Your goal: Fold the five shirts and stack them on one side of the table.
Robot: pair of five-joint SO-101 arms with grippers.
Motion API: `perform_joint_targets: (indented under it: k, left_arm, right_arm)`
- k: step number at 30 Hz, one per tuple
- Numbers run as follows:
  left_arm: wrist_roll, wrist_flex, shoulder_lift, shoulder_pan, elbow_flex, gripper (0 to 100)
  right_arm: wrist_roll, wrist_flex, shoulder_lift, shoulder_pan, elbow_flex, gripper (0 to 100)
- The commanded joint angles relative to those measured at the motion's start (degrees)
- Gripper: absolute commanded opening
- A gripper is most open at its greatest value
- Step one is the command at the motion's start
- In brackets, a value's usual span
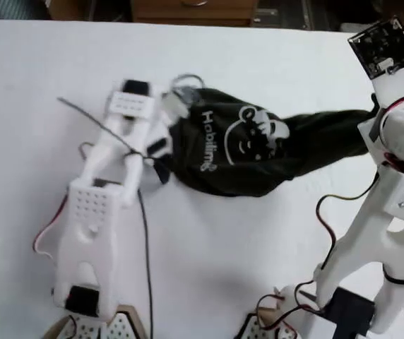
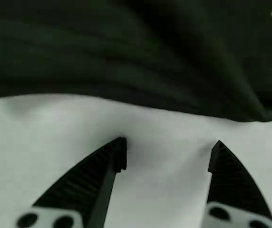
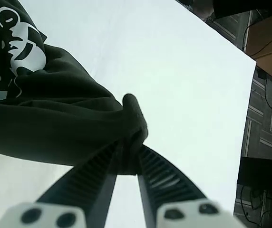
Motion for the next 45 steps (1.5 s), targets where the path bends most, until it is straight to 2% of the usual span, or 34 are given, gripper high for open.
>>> perform_joint_targets:
  k: [1, 5, 10, 14, 17, 24, 36, 41, 45]
  left_arm:
    - [0.4, 1.5, 0.4, 2.8, -0.5, 30]
    - [7.0, -3.2, -0.2, 2.5, -1.1, 30]
    - [25.4, -3.3, -0.6, 3.8, -5.8, 29]
    - [38.3, 1.1, -1.1, 6.2, -9.3, 29]
    - [46.1, 7.7, -1.1, 6.8, -14.3, 29]
    - [47.2, 7.9, -1.2, 6.6, -20.4, 29]
    - [47.4, 7.8, -1.0, 14.4, -23.8, 29]
    - [47.6, 7.6, 0.0, 15.2, -22.4, 29]
    - [51.9, 7.6, 2.5, 14.9, -20.8, 29]
  right_arm:
    - [-0.2, -0.5, -2.4, 0.4, 0.0, 1.9]
    - [-0.2, -0.4, -2.4, 0.4, 0.0, 1.9]
    - [-0.2, -0.4, -2.2, 0.5, 0.0, 1.9]
    - [-0.3, -0.4, -2.2, 0.6, 0.0, 1.9]
    - [-0.3, -0.4, -2.2, 0.5, 0.0, 1.9]
    - [-0.3, -0.4, -2.2, 0.7, 0.0, 1.9]
    - [-0.3, -0.5, -2.3, 0.7, 0.0, 1.9]
    - [-0.3, -0.5, -2.4, 0.5, 0.0, 1.9]
    - [-0.3, -0.5, -2.2, 0.4, 0.0, 1.9]
